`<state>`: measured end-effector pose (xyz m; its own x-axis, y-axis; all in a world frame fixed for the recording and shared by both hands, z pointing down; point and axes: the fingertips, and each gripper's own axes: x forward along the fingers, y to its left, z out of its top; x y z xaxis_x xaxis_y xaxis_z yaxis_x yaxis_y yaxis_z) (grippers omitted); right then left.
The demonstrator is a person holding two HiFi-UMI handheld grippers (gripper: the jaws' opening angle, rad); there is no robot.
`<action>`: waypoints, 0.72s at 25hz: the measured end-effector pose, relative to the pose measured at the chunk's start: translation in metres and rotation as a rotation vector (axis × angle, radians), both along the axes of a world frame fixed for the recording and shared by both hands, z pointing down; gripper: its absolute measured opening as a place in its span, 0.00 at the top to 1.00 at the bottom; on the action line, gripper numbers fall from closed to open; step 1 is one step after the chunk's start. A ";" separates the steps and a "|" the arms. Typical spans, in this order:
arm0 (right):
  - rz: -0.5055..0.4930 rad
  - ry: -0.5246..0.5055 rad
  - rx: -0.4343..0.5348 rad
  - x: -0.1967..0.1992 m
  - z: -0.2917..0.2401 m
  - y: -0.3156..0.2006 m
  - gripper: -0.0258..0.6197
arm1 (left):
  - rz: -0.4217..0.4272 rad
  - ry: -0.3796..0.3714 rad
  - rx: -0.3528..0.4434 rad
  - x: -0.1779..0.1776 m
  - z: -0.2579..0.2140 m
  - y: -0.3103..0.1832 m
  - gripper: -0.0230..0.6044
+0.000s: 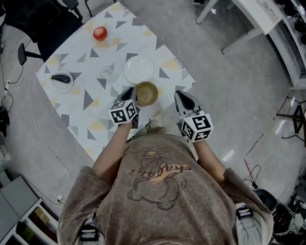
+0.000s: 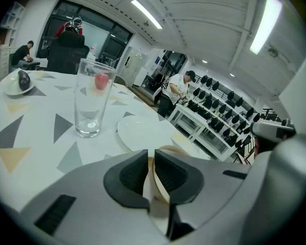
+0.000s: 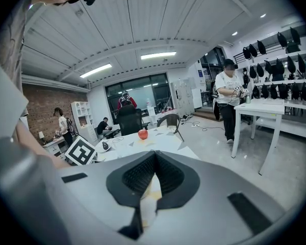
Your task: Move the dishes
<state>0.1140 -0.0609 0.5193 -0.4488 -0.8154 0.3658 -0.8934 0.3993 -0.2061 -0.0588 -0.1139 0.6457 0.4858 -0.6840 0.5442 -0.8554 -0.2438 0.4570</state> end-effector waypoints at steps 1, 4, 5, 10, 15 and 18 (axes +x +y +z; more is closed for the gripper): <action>0.000 0.000 0.002 0.000 -0.001 0.000 0.95 | -0.002 -0.004 0.009 -0.001 -0.003 -0.001 0.91; -0.001 -0.003 0.008 -0.001 -0.002 -0.002 0.95 | 0.000 -0.007 0.048 -0.002 -0.015 -0.006 0.91; -0.002 -0.004 0.011 -0.001 -0.003 -0.002 0.95 | 0.002 -0.005 0.064 -0.003 -0.021 -0.008 0.91; -0.012 -0.009 0.028 -0.007 -0.009 -0.005 0.95 | 0.012 0.005 0.173 -0.005 -0.066 -0.017 0.91; -0.031 -0.015 0.045 -0.014 -0.017 -0.009 0.95 | 0.072 -0.044 0.323 -0.006 -0.122 -0.017 0.91; -0.045 -0.021 0.055 -0.019 -0.020 -0.012 0.95 | 0.108 -0.087 0.396 -0.009 -0.147 -0.013 0.92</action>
<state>0.0948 -0.0728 0.4989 -0.4923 -0.8129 0.3113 -0.8701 0.4499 -0.2011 -0.0674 -0.1265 0.4991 0.5300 -0.7962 0.2918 -0.8466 -0.4766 0.2369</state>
